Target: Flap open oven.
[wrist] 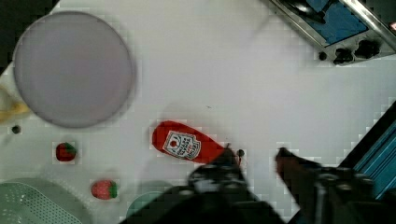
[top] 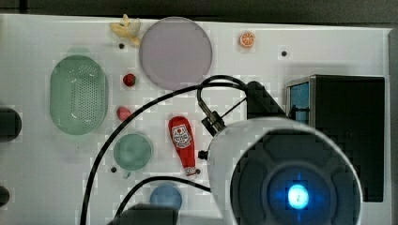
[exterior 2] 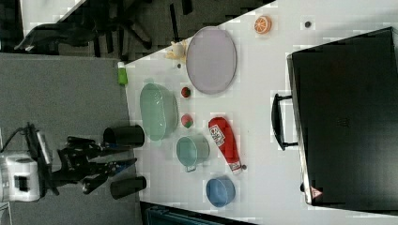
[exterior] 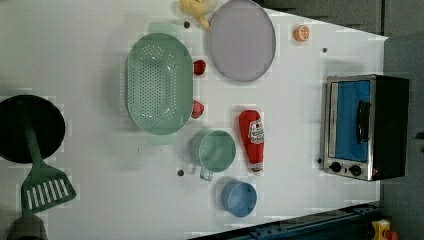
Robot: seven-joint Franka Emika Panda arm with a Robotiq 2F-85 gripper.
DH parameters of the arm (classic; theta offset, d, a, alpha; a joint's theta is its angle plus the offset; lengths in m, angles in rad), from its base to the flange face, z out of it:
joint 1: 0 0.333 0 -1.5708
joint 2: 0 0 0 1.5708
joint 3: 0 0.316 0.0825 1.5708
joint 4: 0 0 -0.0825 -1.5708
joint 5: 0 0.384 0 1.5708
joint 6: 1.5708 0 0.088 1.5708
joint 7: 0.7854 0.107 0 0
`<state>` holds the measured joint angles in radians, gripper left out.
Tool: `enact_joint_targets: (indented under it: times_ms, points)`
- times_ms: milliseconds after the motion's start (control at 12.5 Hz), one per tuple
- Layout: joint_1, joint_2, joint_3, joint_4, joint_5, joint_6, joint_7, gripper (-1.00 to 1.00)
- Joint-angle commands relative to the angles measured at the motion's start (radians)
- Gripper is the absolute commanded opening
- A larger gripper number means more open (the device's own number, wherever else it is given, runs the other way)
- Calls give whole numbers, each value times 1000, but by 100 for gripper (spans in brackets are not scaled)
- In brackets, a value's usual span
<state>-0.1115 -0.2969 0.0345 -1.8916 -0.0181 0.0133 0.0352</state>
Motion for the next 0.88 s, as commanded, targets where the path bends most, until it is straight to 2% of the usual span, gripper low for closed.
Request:
enact_joint_targets:
  times_ms: [80,240,480,880]
  points:
    - [-6,26,-26,-17,10,-8,-48,-65]
    - [-8,46,-63,-20,9,-2,-125,-65]
    - [-10,84,-139,-46,-6,43,-410,-65]
    - [-16,145,-257,-158,-63,304,-906,-65]
